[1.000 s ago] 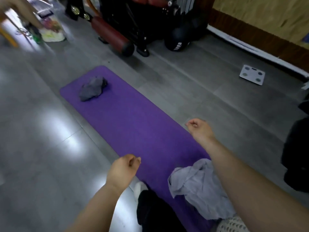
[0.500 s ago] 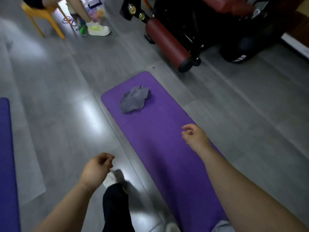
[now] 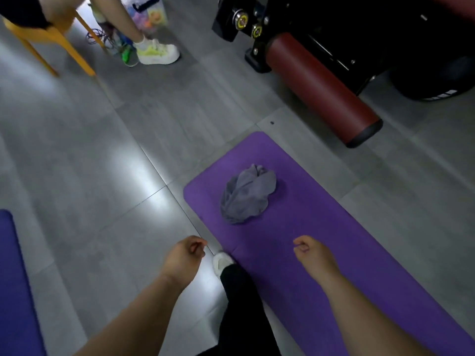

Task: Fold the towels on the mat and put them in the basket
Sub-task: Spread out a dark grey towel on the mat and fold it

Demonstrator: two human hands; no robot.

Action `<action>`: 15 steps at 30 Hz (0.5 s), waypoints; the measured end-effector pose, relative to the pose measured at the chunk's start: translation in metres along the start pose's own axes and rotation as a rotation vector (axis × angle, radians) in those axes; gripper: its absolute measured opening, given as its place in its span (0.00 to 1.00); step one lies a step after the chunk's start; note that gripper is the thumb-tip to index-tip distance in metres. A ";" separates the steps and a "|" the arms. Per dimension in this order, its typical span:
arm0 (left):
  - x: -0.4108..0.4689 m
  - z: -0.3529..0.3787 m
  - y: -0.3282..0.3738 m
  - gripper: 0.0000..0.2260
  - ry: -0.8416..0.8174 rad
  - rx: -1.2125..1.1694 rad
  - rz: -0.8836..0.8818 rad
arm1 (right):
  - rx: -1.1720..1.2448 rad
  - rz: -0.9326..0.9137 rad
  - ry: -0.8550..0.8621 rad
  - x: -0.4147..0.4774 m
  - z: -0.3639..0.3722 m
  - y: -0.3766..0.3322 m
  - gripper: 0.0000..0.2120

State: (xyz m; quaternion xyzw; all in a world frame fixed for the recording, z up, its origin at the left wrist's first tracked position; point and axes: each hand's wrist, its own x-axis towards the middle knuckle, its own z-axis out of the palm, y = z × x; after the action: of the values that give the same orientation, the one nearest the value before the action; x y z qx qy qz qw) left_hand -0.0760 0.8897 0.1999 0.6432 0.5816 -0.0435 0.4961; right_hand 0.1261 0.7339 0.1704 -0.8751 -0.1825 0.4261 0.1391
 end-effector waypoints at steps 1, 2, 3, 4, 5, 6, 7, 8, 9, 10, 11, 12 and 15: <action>0.024 -0.002 0.000 0.14 -0.016 0.018 -0.010 | -0.004 0.005 -0.011 0.018 0.006 -0.017 0.12; 0.046 -0.003 0.000 0.12 -0.033 0.042 -0.020 | -0.009 0.004 -0.025 0.037 0.014 -0.033 0.13; 0.068 -0.005 0.000 0.10 -0.044 0.063 -0.016 | -0.014 -0.005 -0.040 0.058 0.023 -0.048 0.13; 0.090 -0.005 -0.004 0.09 -0.043 0.074 -0.010 | -0.034 -0.016 -0.063 0.079 0.032 -0.062 0.14; 0.112 -0.006 -0.010 0.08 -0.042 0.084 -0.020 | -0.072 -0.019 -0.087 0.099 0.043 -0.076 0.14; 0.133 -0.006 -0.018 0.09 -0.044 0.086 -0.029 | -0.104 -0.017 -0.100 0.120 0.055 -0.088 0.15; 0.155 -0.006 -0.027 0.12 -0.054 0.088 -0.030 | -0.123 -0.014 -0.104 0.142 0.069 -0.097 0.15; 0.178 -0.004 -0.038 0.14 -0.077 0.100 -0.032 | -0.140 -0.017 -0.098 0.165 0.084 -0.105 0.16; 0.202 -0.002 -0.051 0.16 -0.104 0.107 -0.047 | -0.155 -0.021 -0.093 0.190 0.101 -0.111 0.16; 0.225 0.000 -0.066 0.16 -0.120 0.114 -0.066 | -0.174 -0.020 -0.104 0.214 0.120 -0.117 0.16; 0.248 0.001 -0.077 0.17 -0.113 0.098 -0.071 | -0.187 -0.018 -0.115 0.238 0.140 -0.121 0.16; 0.273 0.003 -0.087 0.18 -0.109 0.078 -0.055 | -0.201 -0.010 -0.114 0.264 0.159 -0.122 0.16; 0.340 0.015 -0.120 0.19 -0.097 -0.001 -0.064 | -0.296 0.062 -0.044 0.337 0.212 -0.116 0.21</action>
State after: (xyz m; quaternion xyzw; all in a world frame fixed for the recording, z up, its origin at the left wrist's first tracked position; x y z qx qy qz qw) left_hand -0.0548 1.0989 -0.0937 0.6211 0.5770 -0.0901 0.5226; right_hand 0.1263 1.0041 -0.1443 -0.8816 -0.2191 0.4179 -0.0089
